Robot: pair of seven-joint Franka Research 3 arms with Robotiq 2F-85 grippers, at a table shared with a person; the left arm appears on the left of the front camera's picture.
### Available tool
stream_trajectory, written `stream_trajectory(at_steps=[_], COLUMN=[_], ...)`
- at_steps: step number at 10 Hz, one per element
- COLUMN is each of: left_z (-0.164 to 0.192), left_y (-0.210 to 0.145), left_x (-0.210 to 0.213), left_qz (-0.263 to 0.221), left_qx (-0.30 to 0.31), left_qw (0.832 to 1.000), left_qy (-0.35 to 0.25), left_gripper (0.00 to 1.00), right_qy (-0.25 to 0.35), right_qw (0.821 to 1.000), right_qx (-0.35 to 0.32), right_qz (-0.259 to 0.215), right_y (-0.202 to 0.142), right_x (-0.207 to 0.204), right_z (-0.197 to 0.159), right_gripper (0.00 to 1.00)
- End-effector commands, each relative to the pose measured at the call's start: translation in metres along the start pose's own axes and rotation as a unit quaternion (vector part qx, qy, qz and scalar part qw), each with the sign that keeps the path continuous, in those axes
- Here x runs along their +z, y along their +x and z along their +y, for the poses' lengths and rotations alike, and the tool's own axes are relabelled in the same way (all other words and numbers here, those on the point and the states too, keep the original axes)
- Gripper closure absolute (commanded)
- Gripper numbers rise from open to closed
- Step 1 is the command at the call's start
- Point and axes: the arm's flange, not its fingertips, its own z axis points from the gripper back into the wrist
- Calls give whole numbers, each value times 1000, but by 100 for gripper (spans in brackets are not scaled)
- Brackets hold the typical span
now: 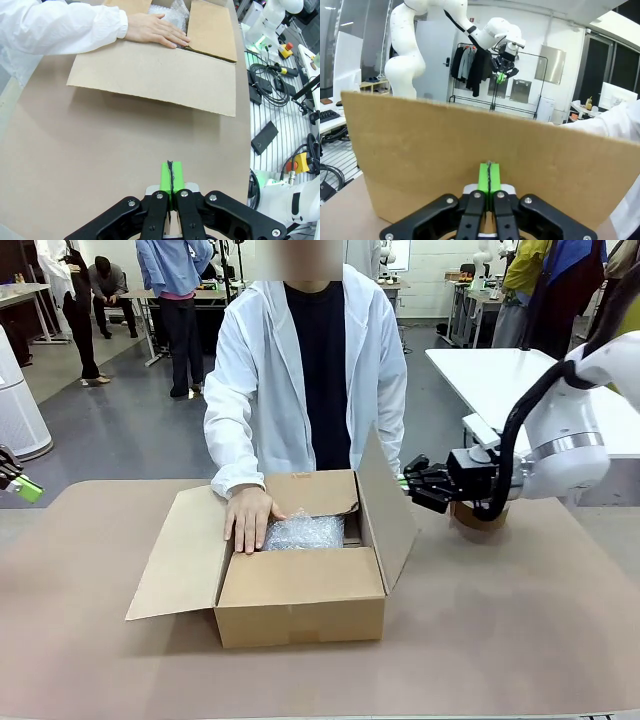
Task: Wrap the clocks to prevent damage.
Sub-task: Push the right (or left) flap of the Package Box to close it.
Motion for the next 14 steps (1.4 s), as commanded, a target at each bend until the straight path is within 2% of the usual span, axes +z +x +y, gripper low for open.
stream_trajectory(at_steps=[1,8,11,12,14], left_z=[-2,-2,-2,-2,-2], left_y=[1,1,1,1,1], left_x=[2,2,2,2,2], left_qz=[-13,-13,-13,-13,-13], left_qx=[-8,-8,-8,-8,-8], left_qw=[1000,1000,1000,1000,1000], left_qy=[0,0,0,0,0], left_gripper=[100,100,100,100,100], right_qy=[0,10,13,15,15], right_qw=[1000,998,994,999,999], right_qx=[4,-30,-59,-33,-33], right_qz=[8,51,94,31,31], right_y=[-40,-60,-59,-47,-47], right_x=[-16,-39,-37,-32,-32], right_z=[2,-9,-4,-9,-9], right_gripper=[99,99,99,99,99])
